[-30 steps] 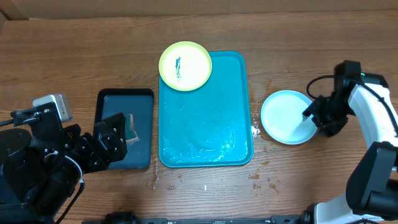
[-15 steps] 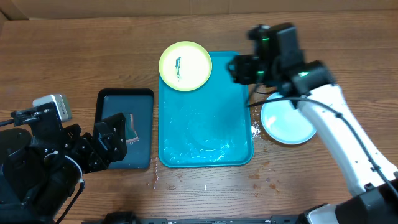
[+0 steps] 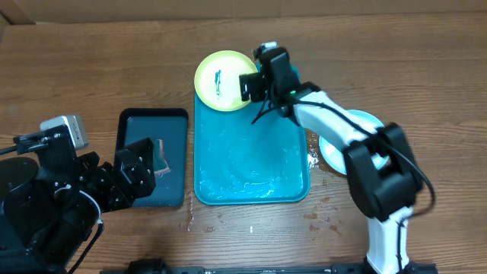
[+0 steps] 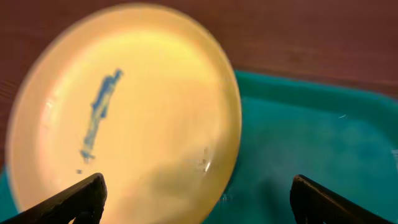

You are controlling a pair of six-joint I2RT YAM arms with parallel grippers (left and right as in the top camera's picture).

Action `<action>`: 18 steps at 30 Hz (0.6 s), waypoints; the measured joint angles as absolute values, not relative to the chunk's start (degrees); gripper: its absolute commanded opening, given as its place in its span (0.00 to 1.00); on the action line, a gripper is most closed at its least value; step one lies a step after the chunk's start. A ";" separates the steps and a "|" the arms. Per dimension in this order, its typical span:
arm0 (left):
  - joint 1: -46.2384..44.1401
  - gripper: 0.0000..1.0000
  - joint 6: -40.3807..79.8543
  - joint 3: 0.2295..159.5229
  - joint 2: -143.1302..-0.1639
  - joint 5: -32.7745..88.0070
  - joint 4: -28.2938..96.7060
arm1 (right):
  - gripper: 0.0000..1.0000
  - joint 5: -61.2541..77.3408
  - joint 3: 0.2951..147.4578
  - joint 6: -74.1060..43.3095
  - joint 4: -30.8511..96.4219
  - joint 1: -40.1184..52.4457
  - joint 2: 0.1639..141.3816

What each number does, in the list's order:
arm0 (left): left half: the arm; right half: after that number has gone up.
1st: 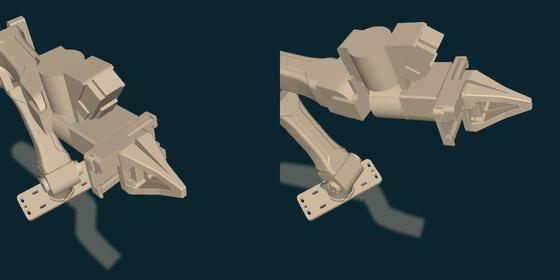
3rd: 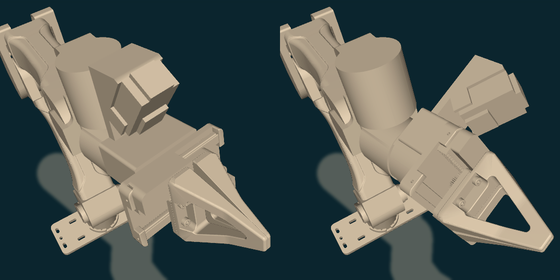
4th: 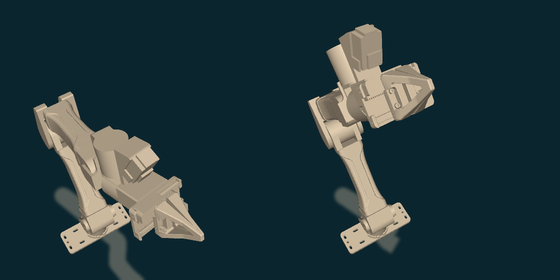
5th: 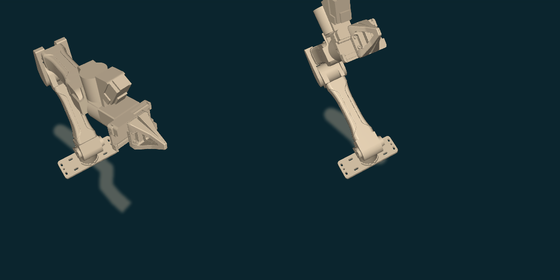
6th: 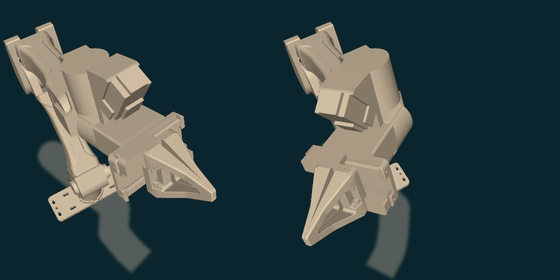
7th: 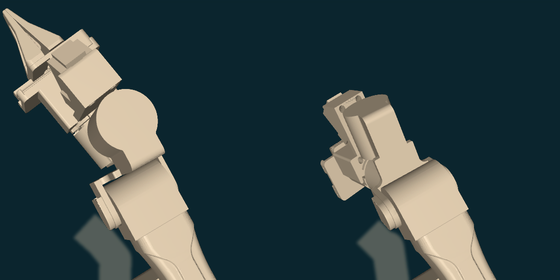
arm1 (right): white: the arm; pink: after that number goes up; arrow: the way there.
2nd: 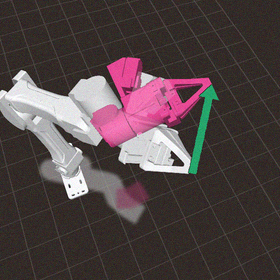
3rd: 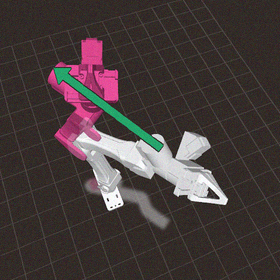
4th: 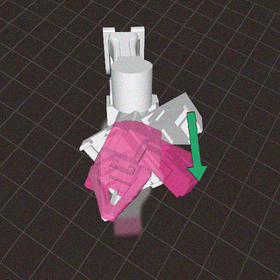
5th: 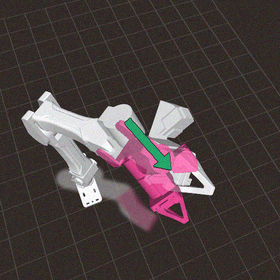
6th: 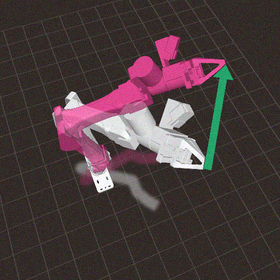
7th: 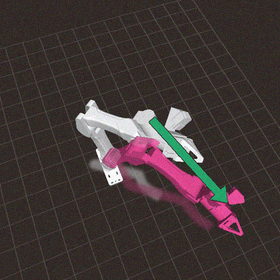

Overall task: Clean dirty plates on tray and stack at the side
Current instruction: 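Grasp the last yellow plate rim with the right gripper, drag it down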

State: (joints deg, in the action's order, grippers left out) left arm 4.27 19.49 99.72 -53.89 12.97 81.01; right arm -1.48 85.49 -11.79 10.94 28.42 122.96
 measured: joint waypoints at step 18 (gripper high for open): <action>4.27 1.00 19.51 99.72 -53.89 13.10 81.03 | 0.04 2.07 85.58 -12.16 22.33 27.86 122.69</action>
State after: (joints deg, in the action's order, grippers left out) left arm 4.27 19.51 99.72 -53.89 13.10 81.03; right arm 2.07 85.58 -12.16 22.33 27.86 122.69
